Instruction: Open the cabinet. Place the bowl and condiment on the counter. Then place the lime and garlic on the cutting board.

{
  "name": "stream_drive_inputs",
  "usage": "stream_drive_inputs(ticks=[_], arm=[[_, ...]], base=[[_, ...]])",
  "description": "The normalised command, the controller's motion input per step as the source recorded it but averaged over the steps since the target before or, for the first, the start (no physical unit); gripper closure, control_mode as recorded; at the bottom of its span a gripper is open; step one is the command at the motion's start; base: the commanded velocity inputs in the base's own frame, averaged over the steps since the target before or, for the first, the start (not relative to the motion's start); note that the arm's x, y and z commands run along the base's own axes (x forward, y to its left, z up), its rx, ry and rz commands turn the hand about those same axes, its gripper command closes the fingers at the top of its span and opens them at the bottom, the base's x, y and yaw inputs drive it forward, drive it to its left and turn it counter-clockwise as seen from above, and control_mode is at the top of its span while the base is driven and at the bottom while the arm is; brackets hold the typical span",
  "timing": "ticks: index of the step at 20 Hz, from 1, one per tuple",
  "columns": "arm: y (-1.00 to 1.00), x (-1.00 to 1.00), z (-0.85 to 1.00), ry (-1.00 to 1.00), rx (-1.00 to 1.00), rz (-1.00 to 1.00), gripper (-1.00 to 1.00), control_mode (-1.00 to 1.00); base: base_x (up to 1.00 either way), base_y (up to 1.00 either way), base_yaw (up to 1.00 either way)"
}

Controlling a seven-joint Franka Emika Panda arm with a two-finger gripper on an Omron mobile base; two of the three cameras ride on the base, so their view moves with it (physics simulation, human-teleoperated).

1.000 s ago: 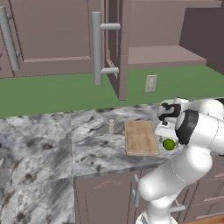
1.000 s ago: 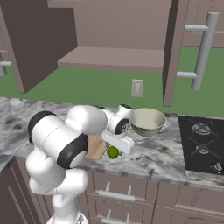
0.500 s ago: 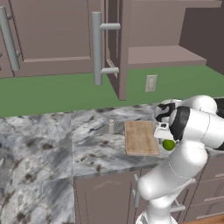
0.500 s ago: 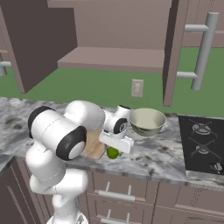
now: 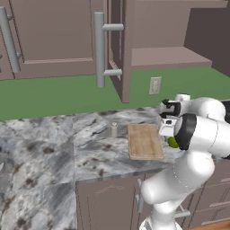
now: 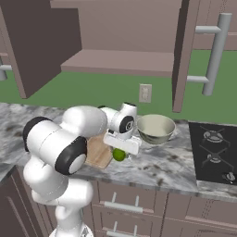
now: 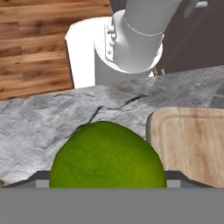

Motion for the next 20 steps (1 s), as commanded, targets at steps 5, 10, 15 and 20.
stream_drive_inputs(ticks=[5,10,15,20], arm=[[0.18,0.37,0.61,-0.16,-0.08,0.19,1.00,-1.00],[0.39,0.44,0.06,-0.02,-0.01,0.21,1.00,-1.00],[0.30,0.48,0.00,0.00,0.00,0.25,1.00,-1.00],[0.31,0.40,-0.04,0.00,0.00,0.23,1.00,-1.00]], base=[[0.00,0.00,0.00],[0.00,0.00,0.00],[0.00,0.00,0.00],[0.00,0.00,0.00]])
